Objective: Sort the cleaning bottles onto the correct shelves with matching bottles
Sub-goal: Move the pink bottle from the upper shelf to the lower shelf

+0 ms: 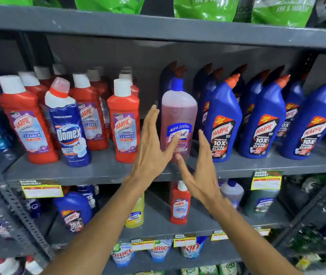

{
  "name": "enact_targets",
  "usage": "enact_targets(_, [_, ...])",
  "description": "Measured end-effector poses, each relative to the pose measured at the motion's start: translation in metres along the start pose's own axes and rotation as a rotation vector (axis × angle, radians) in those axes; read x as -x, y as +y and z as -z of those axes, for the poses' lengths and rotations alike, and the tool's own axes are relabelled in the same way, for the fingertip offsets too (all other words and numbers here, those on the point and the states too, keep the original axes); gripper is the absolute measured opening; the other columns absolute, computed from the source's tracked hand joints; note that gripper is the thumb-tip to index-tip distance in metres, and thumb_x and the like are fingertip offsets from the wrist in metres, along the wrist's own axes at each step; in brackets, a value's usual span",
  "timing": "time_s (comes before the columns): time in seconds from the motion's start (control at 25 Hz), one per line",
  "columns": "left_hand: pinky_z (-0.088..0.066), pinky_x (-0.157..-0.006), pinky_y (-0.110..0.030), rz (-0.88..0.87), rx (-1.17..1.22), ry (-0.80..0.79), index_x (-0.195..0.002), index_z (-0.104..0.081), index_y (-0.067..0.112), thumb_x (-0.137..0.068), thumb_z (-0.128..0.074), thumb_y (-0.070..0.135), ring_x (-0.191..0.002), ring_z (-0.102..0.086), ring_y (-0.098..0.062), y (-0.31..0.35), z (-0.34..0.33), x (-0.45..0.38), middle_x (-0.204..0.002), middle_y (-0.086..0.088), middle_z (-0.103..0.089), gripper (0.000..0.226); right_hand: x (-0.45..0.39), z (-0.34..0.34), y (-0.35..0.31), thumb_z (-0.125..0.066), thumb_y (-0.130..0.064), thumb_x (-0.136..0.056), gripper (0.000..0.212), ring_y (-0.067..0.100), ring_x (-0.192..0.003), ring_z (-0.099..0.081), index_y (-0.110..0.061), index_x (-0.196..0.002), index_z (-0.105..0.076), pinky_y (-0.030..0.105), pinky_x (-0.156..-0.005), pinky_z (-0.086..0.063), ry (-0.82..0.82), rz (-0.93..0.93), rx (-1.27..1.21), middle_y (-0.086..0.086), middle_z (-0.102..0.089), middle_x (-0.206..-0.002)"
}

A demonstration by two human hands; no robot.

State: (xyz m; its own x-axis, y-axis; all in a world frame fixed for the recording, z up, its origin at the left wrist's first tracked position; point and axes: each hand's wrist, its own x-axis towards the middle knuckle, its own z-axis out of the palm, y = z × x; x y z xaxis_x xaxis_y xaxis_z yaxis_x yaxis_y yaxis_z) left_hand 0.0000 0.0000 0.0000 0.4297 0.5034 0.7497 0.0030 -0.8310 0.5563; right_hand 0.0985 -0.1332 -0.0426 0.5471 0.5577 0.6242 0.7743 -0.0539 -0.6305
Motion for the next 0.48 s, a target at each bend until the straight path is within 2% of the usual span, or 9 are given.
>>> enact_targets(0.08, [-0.036, -0.129, -0.040, 0.108, 0.028, 0.008, -0.167, -0.023, 0.005, -0.091, -0.083, 0.038, -0.159, -0.040, -0.028, -0.007, -0.014, -0.018, -0.175, -0.015, -0.033, 0.103, 0.002, -0.003, 0.010, -0.066, -0.051, -0.101, 0.093, 0.016, -0.163, -0.032, -0.019, -0.170, -0.013, 0.047, -0.133, -0.034, -0.089, -0.116, -0.030, 0.000, -0.026, -0.179])
enact_targets(0.16, [-0.049, -0.120, -0.045, 0.272, 0.110, -0.053, -0.163, -0.033, 0.017, -0.077, -0.093, 0.045, -0.147, -0.057, -0.024, -0.012, -0.023, -0.037, -0.164, -0.008, -0.052, 0.109, 0.006, -0.008, 0.023, -0.061, -0.058, -0.102, 0.092, 0.021, -0.163, -0.032, -0.015, -0.170, -0.015, 0.040, -0.136, -0.028, -0.218, -0.176, 0.098, 0.006, -0.027, -0.178])
enact_targets(0.24, [-0.065, -0.097, -0.038, 0.444, 0.280, -0.119, -0.137, -0.058, 0.030, -0.060, -0.100, 0.049, -0.117, -0.078, -0.012, -0.017, -0.026, -0.053, -0.131, 0.008, -0.079, 0.089, 0.007, -0.012, 0.033, -0.052, -0.065, -0.103, 0.092, 0.026, -0.161, -0.035, -0.009, -0.168, -0.021, 0.038, -0.134, -0.028, -0.263, -0.127, 0.269, 0.011, -0.033, -0.176])
enact_targets(0.32, [-0.066, -0.077, -0.024, 0.490, 0.404, -0.145, -0.113, -0.070, 0.038, -0.053, -0.103, 0.044, -0.095, -0.084, -0.004, -0.019, -0.026, -0.061, -0.106, 0.017, -0.086, 0.068, 0.007, -0.015, 0.039, -0.041, -0.072, -0.101, 0.095, 0.027, -0.159, -0.039, -0.005, -0.167, -0.026, 0.039, -0.134, -0.030, -0.270, -0.080, 0.401, 0.013, -0.037, -0.174])
enact_targets(0.48, [-0.065, -0.075, -0.018, 0.448, 0.463, -0.065, -0.103, -0.075, 0.047, -0.054, -0.105, 0.029, -0.095, -0.084, -0.003, -0.005, -0.017, -0.058, -0.105, 0.020, -0.086, 0.060, 0.011, -0.020, 0.039, -0.027, -0.077, -0.101, 0.096, 0.026, -0.163, -0.036, -0.006, -0.164, -0.035, 0.035, -0.136, -0.018, -0.296, -0.075, 0.501, 0.013, -0.038, -0.174])
